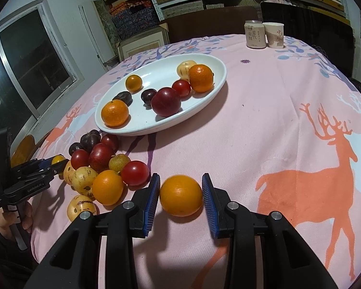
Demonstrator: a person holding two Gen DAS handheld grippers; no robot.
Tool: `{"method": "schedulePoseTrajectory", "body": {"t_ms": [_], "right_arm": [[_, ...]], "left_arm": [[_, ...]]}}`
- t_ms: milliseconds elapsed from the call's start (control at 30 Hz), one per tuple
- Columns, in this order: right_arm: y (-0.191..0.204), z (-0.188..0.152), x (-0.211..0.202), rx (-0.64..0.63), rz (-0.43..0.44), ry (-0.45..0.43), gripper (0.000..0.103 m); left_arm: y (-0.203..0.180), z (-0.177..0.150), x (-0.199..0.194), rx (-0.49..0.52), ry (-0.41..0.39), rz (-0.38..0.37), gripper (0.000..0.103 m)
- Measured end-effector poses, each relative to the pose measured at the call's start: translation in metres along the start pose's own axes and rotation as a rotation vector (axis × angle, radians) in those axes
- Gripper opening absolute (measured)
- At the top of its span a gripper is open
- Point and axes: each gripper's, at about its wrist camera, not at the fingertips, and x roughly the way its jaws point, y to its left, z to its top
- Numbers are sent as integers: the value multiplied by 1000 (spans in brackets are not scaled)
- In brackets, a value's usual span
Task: Organize fruits
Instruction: 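Carry the yellow tomato and mandarin onto the white plate and open both grippers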
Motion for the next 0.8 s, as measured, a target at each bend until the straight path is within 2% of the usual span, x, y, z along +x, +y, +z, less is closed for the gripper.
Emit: {"method": "schedulePoseTrajectory", "body": {"t_ms": [167, 367, 567, 667, 700, 767, 800], "right_arm": [[3, -4, -11, -15, -13, -41, 35], [13, -4, -36, -49, -17, -88, 35], [26, 27, -61, -103, -22, -159, 35], [27, 44, -60, -126, -43, -139, 36], [28, 45, -55, -144, -50, -93, 37], [30, 36, -49, -181, -59, -38, 60], [30, 28, -45, -206, -87, -28, 60]], "left_arm": [[-4, -2, -12, 5, -19, -15, 38], [-16, 8, -50, 30, -102, -80, 38], [-39, 41, -71, 86, -170, -112, 38], [-50, 58, -70, 101, -179, -118, 38], [-53, 61, -70, 103, -180, -128, 38], [-59, 60, -73, 122, -193, -142, 38], [-62, 59, -73, 132, -195, -142, 38]]}}
